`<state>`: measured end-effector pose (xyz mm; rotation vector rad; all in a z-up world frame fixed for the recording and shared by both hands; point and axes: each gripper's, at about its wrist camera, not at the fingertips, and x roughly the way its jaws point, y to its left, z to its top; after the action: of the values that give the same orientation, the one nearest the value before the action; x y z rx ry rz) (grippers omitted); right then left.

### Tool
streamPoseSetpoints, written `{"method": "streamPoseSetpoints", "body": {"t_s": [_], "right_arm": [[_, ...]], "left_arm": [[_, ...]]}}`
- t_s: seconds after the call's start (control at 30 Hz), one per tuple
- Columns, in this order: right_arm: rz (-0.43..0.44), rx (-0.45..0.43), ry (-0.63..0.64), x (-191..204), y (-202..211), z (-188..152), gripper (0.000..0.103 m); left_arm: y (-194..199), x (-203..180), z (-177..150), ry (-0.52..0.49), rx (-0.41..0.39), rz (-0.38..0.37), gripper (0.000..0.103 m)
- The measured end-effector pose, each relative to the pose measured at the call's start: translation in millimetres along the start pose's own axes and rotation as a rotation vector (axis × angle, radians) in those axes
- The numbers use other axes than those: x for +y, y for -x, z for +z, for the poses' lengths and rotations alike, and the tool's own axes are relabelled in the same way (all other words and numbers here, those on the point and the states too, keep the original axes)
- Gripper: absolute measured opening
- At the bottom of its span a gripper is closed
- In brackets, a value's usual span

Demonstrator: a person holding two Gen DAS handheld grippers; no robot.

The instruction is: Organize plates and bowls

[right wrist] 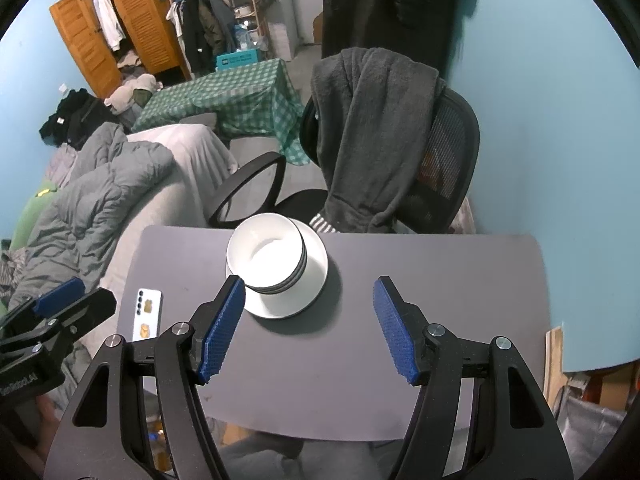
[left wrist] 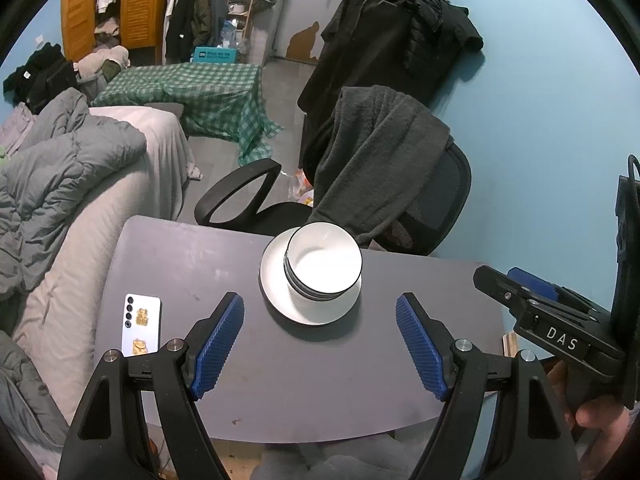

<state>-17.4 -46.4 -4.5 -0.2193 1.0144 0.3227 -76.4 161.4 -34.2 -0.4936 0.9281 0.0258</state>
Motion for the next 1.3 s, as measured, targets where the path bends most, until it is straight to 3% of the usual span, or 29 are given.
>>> {"method": "streamPoseSetpoints", "body": {"t_s": [1.3], "right_arm": [[-0.001,0.003,0.003,5.7,3.0,3.2,0.065]], "left_arm": [[-0.2,6.7,10.4,-0.016,-0.002,-0.015,0.08]]}}
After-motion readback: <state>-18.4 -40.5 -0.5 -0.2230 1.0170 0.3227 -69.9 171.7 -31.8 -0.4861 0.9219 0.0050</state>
